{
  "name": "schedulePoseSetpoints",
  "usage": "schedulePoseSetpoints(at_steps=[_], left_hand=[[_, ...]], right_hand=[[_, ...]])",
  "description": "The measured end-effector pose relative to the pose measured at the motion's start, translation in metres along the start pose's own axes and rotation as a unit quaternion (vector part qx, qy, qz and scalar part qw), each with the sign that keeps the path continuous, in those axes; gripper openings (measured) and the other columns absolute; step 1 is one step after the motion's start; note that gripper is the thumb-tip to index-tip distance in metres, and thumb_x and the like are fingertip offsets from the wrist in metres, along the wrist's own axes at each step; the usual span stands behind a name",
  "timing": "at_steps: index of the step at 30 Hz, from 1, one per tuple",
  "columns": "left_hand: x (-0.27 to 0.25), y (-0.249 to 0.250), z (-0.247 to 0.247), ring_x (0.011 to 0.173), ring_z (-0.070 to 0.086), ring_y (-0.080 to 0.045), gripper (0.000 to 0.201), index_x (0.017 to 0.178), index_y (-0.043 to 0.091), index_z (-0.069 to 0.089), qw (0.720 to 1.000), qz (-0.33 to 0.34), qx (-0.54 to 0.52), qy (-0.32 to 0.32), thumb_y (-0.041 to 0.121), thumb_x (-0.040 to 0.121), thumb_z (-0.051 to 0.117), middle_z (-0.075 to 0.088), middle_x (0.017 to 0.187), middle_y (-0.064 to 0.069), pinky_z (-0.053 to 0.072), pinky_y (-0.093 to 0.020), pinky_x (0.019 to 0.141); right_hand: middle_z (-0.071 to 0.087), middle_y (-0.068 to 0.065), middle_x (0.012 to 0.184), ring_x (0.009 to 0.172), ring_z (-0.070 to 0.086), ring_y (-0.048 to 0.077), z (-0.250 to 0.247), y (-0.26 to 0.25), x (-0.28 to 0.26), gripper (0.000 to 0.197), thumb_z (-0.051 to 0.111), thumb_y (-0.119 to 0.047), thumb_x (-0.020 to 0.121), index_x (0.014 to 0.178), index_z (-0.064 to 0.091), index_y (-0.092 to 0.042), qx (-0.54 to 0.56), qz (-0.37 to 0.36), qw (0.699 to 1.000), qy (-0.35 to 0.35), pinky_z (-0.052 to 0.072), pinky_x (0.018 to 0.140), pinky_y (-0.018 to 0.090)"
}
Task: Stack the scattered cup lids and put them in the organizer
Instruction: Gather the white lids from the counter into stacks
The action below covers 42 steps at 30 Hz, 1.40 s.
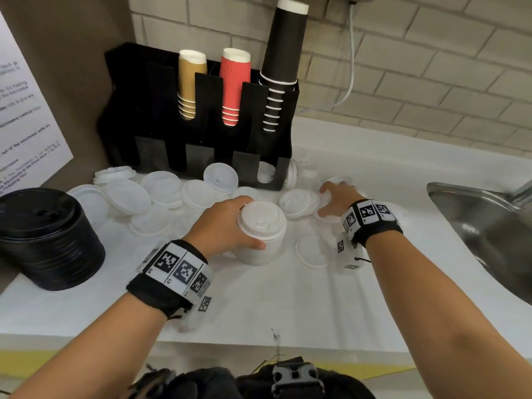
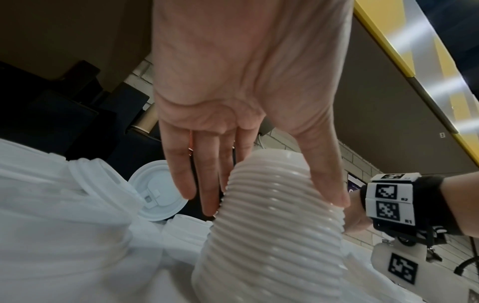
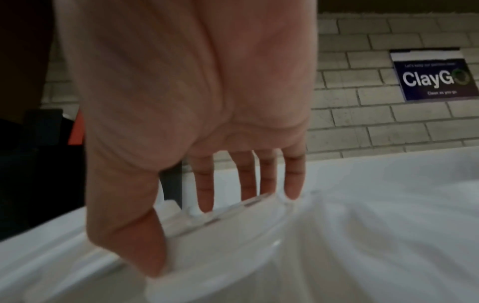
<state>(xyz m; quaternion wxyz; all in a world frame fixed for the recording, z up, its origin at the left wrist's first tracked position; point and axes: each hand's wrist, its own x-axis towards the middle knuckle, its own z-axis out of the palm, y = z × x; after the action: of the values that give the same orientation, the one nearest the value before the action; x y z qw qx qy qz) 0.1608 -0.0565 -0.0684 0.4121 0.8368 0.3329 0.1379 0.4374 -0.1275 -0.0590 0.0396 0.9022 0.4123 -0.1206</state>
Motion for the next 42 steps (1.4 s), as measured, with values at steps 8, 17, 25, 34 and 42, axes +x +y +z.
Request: schedulePoseSetpoints(at_steps=[8,17,25,34,42], left_hand=[[0.004,-0.001,0.001,0.105,0.059,-0.02,0.067,0.118,0.025,0.057,1.0,0.0,0.011,0.0,0.035,0.061,0.09,0.064,0.115,0.007,0.05,-0.045,0.092],[0.009,-0.005,0.0,0.111,0.054,-0.017,0.087,0.132,0.027,0.048,0.999,0.0,0.033,-0.006,0.042,0.057,0.09,0.053,0.125,0.01,0.047,-0.043,0.096],[0.008,-0.005,0.0,0.087,0.057,-0.012,0.135,0.152,0.028,-0.002,0.999,0.013,0.034,0.013,0.042,0.055,0.091,0.045,0.095,0.023,0.05,-0.03,0.078],[0.008,0.0,0.001,0.102,0.063,-0.017,0.14,0.153,0.021,-0.007,0.995,0.002,0.092,0.026,0.051,0.055,0.088,0.066,0.108,0.009,0.042,-0.043,0.098],[0.012,0.0,0.002,0.106,0.061,-0.019,0.121,0.148,0.024,0.015,0.993,-0.013,0.116,0.017,0.051,0.055,0.087,0.064,0.11,0.007,0.038,-0.041,0.099]], right_hand=[[0.047,0.015,0.127,0.12,0.045,0.031,-0.018,0.005,-0.013,0.064,0.074,-0.037,0.077,0.131,0.045,-0.023,0.236,0.013,0.965,0.118,0.043,0.091,0.037],[0.063,-0.008,0.102,0.088,0.058,0.003,-0.008,-0.06,-0.079,0.035,0.077,-0.022,0.077,0.104,0.065,-0.04,0.43,-0.21,0.875,0.071,0.043,0.072,0.004],[0.06,-0.005,0.116,0.104,0.051,0.004,0.013,-0.079,-0.099,0.037,0.08,-0.025,0.073,0.103,0.067,-0.042,0.404,-0.197,0.891,0.063,0.038,0.086,0.015],[0.058,0.002,0.116,0.111,0.052,0.014,0.017,-0.092,-0.105,0.044,0.082,-0.024,0.07,0.11,0.068,-0.036,0.352,-0.204,0.909,0.089,0.042,0.097,0.028],[0.056,0.006,0.112,0.11,0.049,0.016,0.012,-0.098,-0.103,0.047,0.083,-0.026,0.068,0.112,0.068,-0.033,0.278,-0.216,0.932,0.085,0.038,0.091,0.021]])
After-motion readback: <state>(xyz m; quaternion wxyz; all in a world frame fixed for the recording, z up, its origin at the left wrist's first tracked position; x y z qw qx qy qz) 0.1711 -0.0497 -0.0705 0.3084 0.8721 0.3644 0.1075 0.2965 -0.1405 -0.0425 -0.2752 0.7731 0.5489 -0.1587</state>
